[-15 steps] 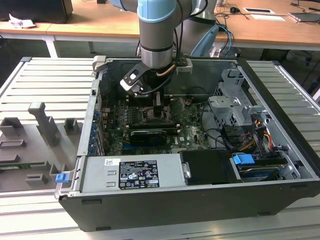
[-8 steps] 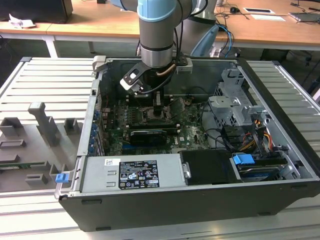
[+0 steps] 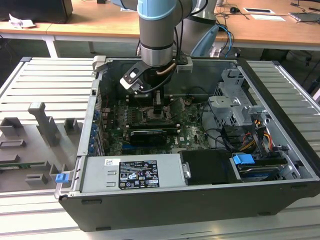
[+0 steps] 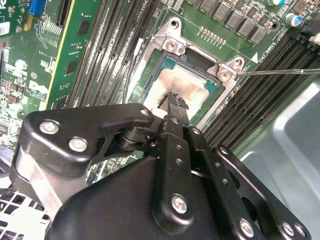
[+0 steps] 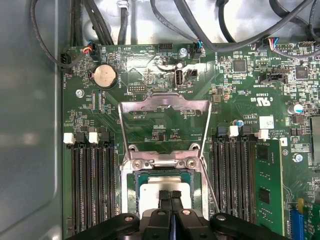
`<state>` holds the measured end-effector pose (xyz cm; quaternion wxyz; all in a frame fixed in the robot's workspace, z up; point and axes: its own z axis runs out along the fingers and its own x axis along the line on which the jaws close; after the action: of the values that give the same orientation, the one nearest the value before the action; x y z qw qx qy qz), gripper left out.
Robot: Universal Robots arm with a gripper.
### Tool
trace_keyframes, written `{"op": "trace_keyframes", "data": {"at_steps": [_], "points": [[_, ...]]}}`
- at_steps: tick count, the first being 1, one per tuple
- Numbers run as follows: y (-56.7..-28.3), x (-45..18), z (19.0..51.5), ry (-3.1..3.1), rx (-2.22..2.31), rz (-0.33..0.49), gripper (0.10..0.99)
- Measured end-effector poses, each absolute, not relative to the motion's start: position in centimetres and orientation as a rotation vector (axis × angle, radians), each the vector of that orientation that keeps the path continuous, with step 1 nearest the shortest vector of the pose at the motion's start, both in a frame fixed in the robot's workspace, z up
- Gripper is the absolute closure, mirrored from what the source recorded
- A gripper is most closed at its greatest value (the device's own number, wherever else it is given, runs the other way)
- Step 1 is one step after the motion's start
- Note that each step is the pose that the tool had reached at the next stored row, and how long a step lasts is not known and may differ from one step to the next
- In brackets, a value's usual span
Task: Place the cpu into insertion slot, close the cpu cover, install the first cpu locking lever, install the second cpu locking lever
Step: 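Close the cpu cover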
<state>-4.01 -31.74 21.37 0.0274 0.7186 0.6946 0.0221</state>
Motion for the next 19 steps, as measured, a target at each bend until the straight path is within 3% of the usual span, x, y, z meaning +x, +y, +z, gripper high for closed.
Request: {"op": "trace_keyframes", "data": {"at_steps": [19], "points": [[-31.75, -4.01, 22.09, 2.144, 2.219, 0.068, 0.980]]}}
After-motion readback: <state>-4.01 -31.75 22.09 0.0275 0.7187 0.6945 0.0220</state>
